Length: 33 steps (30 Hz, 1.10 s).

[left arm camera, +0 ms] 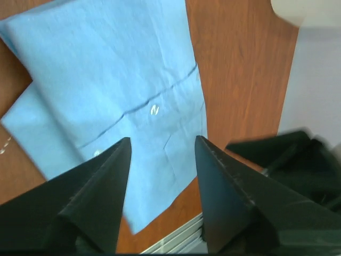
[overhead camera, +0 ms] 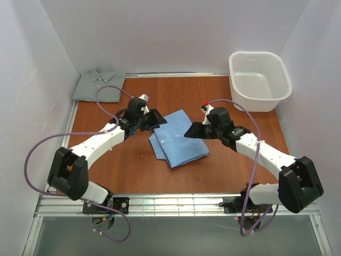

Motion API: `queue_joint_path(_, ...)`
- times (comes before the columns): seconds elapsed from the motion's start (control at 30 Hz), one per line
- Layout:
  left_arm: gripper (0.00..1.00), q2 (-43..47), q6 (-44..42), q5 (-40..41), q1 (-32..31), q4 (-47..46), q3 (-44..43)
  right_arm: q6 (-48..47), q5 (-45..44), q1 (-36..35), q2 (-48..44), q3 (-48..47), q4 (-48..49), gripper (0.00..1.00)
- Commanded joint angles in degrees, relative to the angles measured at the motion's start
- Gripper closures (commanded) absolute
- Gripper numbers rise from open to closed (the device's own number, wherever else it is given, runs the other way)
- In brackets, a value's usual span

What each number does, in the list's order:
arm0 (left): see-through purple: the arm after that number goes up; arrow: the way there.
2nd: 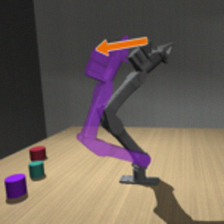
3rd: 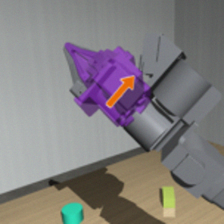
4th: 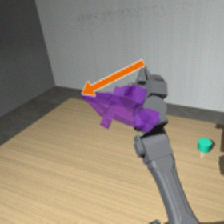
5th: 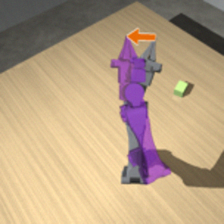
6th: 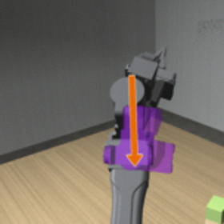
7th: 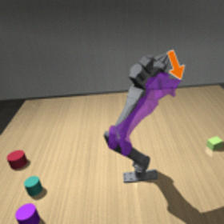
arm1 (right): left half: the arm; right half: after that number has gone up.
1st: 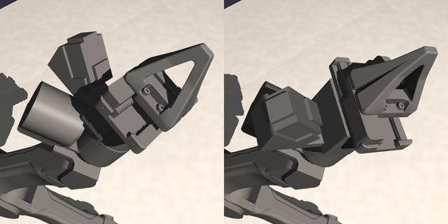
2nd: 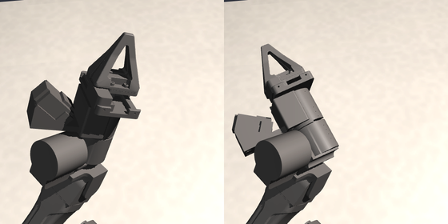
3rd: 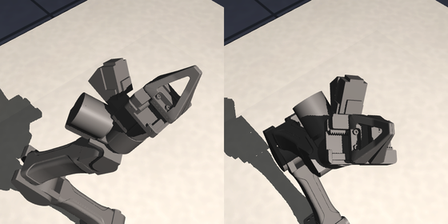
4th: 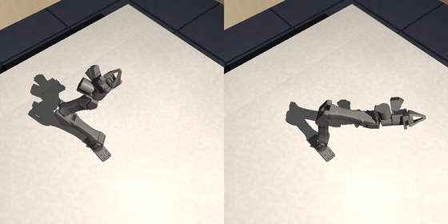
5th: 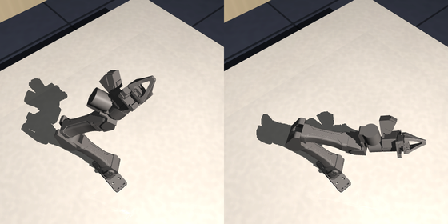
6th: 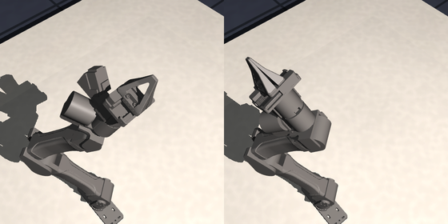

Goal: Fold and stack the long sleeve shirts
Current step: Fold the shirt

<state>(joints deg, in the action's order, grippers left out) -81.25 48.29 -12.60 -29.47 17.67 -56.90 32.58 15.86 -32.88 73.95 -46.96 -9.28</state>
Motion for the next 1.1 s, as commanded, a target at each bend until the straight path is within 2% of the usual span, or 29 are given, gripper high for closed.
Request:
queue_joint_path(0.0,0.6,-6.34,-2.15,2.23,0.12,-1.49,-4.17,-0.32,13.39,-0.34,-0.3,3.52,8.38,0.46)
queue_joint_path(0.17,0.73,-14.01,-3.29,2.23,1.78,-4.92,-7.43,3.28,21.66,-0.95,0.75,9.51,18.58,0.49)
queue_joint_path(0.4,0.79,-19.64,-5.66,2.49,4.51,-7.82,-7.08,2.84,23.43,-8.51,7.69,6.62,22.9,0.52)
queue_joint_path(0.63,0.81,-24.3,-6.11,2.5,5.3,-10.64,-5.67,7.93,23.6,-10.27,17.44,11.8,34.58,0.63)
queue_joint_path(0.73,0.82,-26.67,-6.02,2.41,6.0,-11.52,-5.41,11.0,26.31,-10.27,24.81,13.56,39.15,0.66)
queue_joint_path(0.83,0.84,-28.61,-6.02,2.32,7.14,-12.22,-5.58,13.29,27.73,-10.27,28.08,14.53,42.06,0.68)
queue_joint_path(1.07,0.84,-30.9,-7.5,1.62,8.64,-12.31,-9.27,13.48,28.0,-10.01,27.3,13.74,41.89,0.68)
